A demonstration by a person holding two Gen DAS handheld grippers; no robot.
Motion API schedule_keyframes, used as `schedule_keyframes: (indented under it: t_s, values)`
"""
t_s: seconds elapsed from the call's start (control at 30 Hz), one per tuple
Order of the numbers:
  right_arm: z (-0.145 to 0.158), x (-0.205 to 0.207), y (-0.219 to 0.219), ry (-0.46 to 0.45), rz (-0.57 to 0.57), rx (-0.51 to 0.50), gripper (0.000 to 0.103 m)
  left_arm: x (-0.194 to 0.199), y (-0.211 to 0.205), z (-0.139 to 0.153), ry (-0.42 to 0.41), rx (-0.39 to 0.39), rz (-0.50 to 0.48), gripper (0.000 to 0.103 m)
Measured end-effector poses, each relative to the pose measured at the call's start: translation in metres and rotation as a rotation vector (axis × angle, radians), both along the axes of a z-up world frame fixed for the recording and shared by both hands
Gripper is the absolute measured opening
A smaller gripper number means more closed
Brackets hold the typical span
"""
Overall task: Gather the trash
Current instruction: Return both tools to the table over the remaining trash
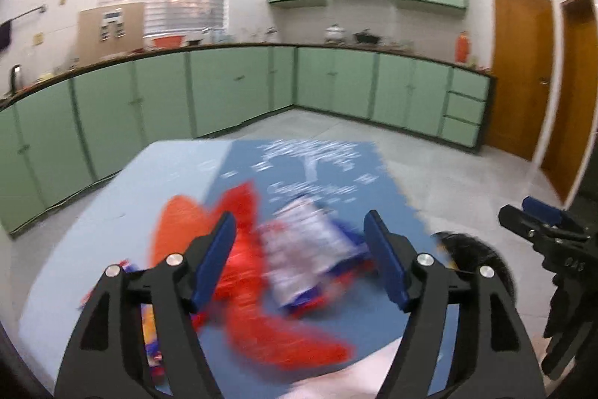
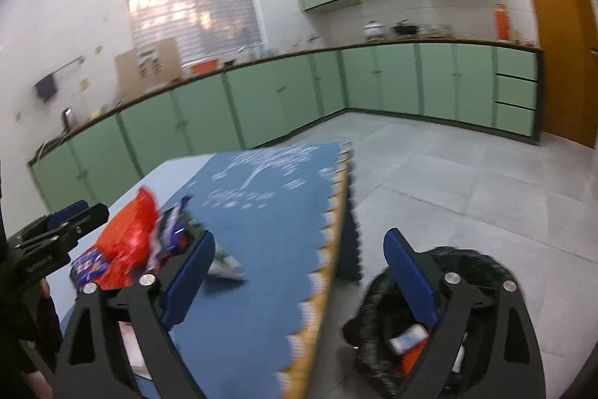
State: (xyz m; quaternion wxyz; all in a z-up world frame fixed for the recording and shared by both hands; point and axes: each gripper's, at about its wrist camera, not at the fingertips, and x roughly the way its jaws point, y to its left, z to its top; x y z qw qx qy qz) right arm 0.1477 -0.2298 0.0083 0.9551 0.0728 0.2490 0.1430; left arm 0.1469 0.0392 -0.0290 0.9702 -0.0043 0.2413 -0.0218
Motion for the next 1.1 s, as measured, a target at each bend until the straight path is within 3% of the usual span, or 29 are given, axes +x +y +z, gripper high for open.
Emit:
schedule_keyframes:
  t_s: [0.33, 0.5, 0.7, 0.8, 0.87, 0.97, 1.1]
  values:
    - [-0.039, 0.023, 0.078, 0.092, 0.165, -0.184, 0.091, 0.000, 0.053, -0.029, 0.118, -0.056, 0.052, 0.071]
    - [-0.045, 0.034, 0.092, 0.108, 0.208, -0.219, 0.084, 0.001, 0.055, -0.038, 0.131, -0.071, 0.044, 0.071]
    - [-0.047, 0.051, 0.092, 0.137, 0.233, -0.189, 0.064, 0.006, 0.046, -0.043, 0.141, -0.073, 0.029, 0.071]
    - [-0.048, 0.055, 0.091, 0.152, 0.262, -0.157, 0.037, 0.009, 0.040, -0.044, 0.148, -0.069, 0.023, 0.070]
    - [-0.048, 0.054, 0.092, 0.159, 0.279, -0.140, 0.032, 0.012, 0.037, -0.046, 0.158, -0.068, 0.021, 0.070]
    - [-0.046, 0.049, 0.090, 0.158, 0.277, -0.116, 0.031, 0.017, 0.032, -0.051, 0.180, -0.075, 0.014, 0.059]
    - [-0.042, 0.042, 0.075, 0.184, 0.227, -0.035, 0.029, 0.024, 0.026, -0.057, 0.214, -0.080, -0.010, 0.029]
